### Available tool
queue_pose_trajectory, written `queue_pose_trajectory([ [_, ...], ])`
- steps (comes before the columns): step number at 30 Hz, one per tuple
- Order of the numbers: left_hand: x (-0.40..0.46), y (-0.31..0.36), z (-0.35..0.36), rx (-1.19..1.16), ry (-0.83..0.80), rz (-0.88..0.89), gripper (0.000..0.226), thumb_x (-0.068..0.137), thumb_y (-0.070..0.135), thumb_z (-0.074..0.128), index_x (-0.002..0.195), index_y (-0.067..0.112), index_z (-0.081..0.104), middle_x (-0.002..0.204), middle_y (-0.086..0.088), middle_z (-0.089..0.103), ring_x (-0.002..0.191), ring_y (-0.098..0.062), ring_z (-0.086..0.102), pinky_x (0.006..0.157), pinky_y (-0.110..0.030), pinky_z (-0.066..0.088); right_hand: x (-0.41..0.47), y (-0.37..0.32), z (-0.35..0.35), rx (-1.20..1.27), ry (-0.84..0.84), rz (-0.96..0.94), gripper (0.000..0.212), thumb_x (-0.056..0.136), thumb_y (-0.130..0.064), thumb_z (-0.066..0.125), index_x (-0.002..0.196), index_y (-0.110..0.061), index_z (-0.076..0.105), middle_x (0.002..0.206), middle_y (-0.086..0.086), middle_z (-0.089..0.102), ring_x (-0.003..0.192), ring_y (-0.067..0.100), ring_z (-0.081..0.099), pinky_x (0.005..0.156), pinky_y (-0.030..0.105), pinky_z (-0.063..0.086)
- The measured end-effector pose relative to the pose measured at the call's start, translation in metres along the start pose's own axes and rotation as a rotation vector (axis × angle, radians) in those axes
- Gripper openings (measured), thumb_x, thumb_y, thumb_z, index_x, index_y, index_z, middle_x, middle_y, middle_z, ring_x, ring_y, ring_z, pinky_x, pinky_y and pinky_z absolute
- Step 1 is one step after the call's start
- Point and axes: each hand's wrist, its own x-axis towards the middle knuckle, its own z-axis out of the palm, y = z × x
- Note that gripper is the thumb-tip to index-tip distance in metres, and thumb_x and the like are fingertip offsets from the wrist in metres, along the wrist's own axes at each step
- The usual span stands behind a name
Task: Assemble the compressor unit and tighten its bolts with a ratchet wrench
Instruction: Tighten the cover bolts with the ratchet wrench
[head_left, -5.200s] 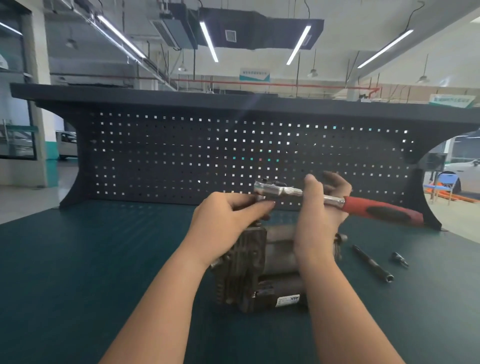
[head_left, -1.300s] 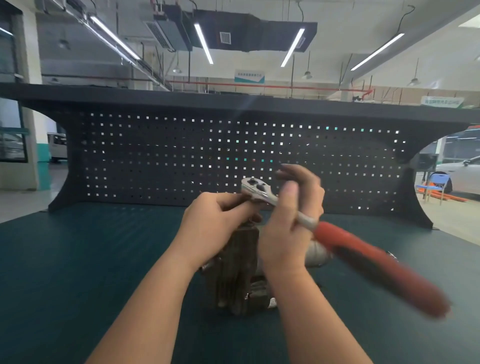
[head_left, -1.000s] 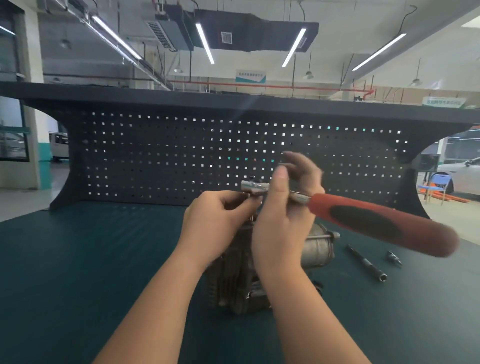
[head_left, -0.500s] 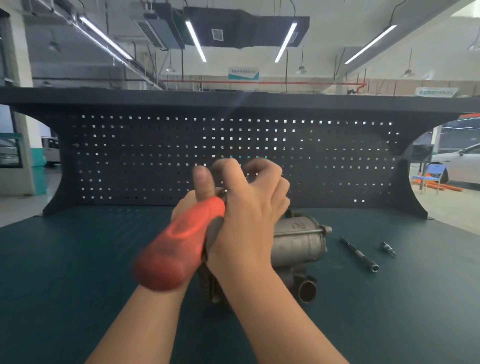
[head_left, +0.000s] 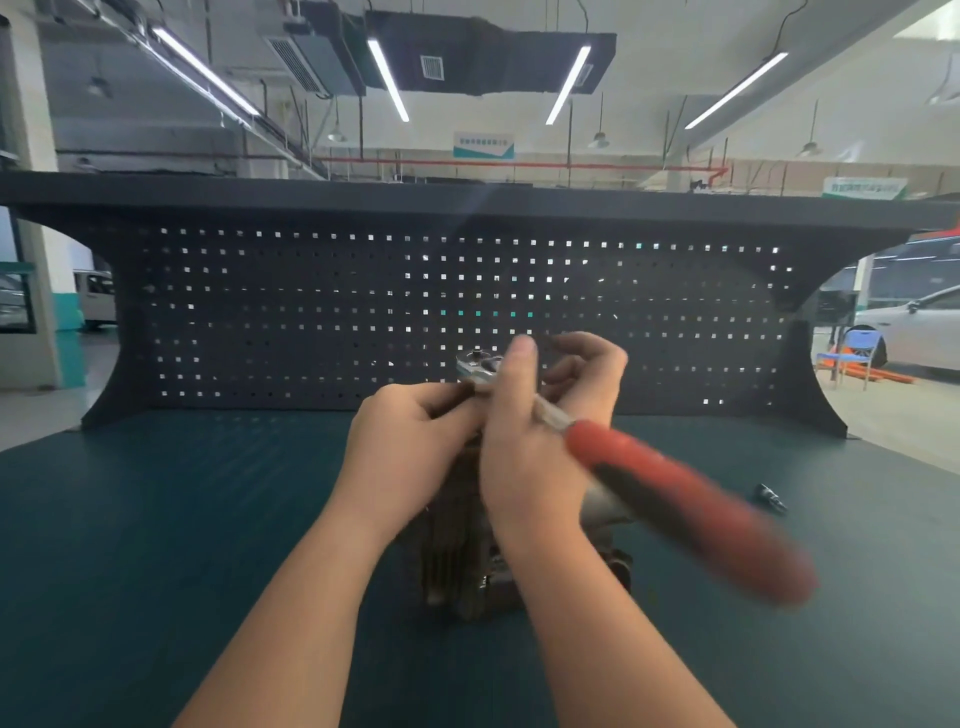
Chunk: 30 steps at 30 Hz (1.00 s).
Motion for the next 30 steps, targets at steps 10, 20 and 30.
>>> queue_pose_trajectory([
  [10,0.004,-0.01,-0.001,0.008,-0.021,0.026,0.007,0.082,0.05,0.07,0.084,0.045,0.075,0.077,0.013,0.076,0.084,-0.009,0.072,0.089,-0.046,0.054,0.042,0.008,-0.019,0.797,0.018,0.71,0.009,0.091,-0.015,0.058,0.082,-0.018,0.057,0.059,-0.008,0.052,0.045,0.008,0.042,0.04,0.019,0.031],
  [20,0.009,-0.011,0.001,0.095,0.021,-0.003,0.026,0.088,0.049,0.065,0.071,0.032,0.074,0.062,0.003,0.07,0.066,-0.016,0.066,0.075,-0.04,0.054,0.017,-0.016,-0.011,0.536,0.148,0.635,0.044,0.089,-0.031,0.06,0.054,-0.018,0.039,0.042,-0.006,0.036,0.038,0.011,0.032,0.039,0.017,0.031],
  [30,0.003,-0.015,-0.001,0.005,0.063,0.045,0.022,0.089,0.048,0.065,0.079,0.033,0.078,0.074,-0.011,0.074,0.084,-0.032,0.069,0.08,-0.05,0.054,0.048,0.003,-0.025,0.708,-0.476,1.262,0.026,0.091,-0.017,0.056,0.106,0.004,0.057,0.079,0.015,0.064,0.051,0.02,0.059,0.043,0.018,0.048],
])
